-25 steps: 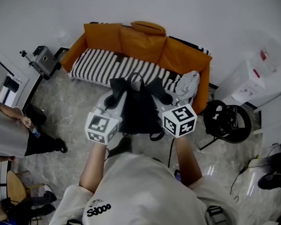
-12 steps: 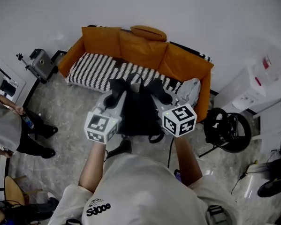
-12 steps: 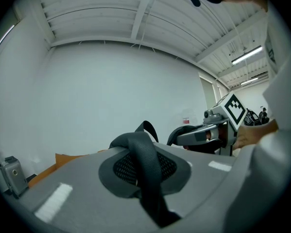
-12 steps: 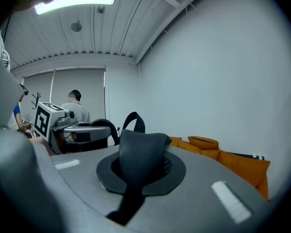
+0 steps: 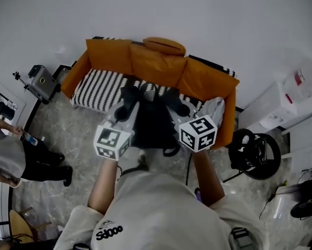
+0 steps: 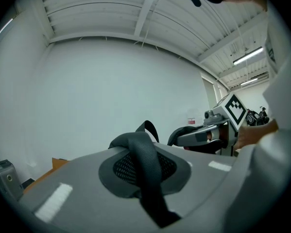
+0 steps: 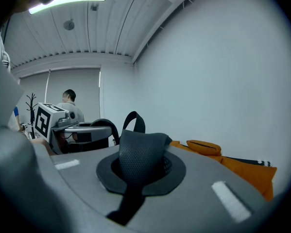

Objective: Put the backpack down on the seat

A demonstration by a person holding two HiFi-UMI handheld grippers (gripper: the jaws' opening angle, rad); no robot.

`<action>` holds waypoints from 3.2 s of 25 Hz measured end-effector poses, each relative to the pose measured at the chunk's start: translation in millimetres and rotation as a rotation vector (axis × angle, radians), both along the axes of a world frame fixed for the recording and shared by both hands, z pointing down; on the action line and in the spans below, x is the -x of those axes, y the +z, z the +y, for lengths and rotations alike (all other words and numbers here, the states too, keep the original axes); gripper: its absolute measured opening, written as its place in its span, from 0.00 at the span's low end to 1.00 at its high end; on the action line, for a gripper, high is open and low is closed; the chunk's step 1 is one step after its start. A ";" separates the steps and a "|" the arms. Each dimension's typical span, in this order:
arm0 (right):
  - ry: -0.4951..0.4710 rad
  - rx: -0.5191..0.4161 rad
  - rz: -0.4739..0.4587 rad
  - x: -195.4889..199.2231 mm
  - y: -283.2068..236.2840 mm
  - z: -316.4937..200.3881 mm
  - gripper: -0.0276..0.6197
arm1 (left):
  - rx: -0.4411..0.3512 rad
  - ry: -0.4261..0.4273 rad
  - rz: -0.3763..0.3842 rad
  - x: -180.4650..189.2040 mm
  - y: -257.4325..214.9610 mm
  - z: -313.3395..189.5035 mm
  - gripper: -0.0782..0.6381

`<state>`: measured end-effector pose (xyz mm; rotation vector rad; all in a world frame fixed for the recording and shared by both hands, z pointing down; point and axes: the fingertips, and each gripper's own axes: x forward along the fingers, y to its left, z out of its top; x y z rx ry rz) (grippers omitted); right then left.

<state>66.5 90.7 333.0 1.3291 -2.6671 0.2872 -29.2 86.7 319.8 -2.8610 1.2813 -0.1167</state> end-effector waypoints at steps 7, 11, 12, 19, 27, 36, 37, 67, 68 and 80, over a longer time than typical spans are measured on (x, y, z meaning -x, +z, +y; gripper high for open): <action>0.026 0.020 0.002 6.5 3.4 -58.4 0.05 | 0.030 0.025 0.007 5.2 5.4 -62.3 0.16; 0.050 0.038 -0.003 7.5 3.5 -90.7 0.05 | 0.046 0.047 0.004 5.7 6.4 -95.1 0.16; 0.055 0.041 -0.002 8.4 4.3 -97.1 0.05 | 0.049 0.052 0.004 6.6 7.3 -101.7 0.16; 0.080 0.054 0.006 15.1 10.5 -135.8 0.05 | 0.066 0.075 0.007 12.5 14.6 -144.3 0.16; 0.092 0.071 0.007 24.4 21.3 -179.0 0.05 | 0.084 0.088 -0.003 20.9 25.6 -190.4 0.16; 0.093 0.101 0.026 33.4 33.5 -222.9 0.05 | 0.127 0.091 -0.002 29.4 36.8 -235.8 0.16; 0.091 0.105 0.030 33.4 35.9 -228.3 0.05 | 0.134 0.088 0.000 29.5 39.4 -241.4 0.16; 0.037 0.344 0.039 -9.1 170.0 -403.6 0.05 | 0.377 0.006 -0.055 -15.4 175.5 -417.3 0.16; 0.037 0.354 0.036 -10.8 174.9 -408.9 0.05 | 0.385 0.003 -0.056 -17.1 180.1 -422.9 0.16; 0.037 0.447 0.017 -16.8 224.5 -458.1 0.05 | 0.482 -0.015 -0.087 -23.6 231.2 -471.8 0.16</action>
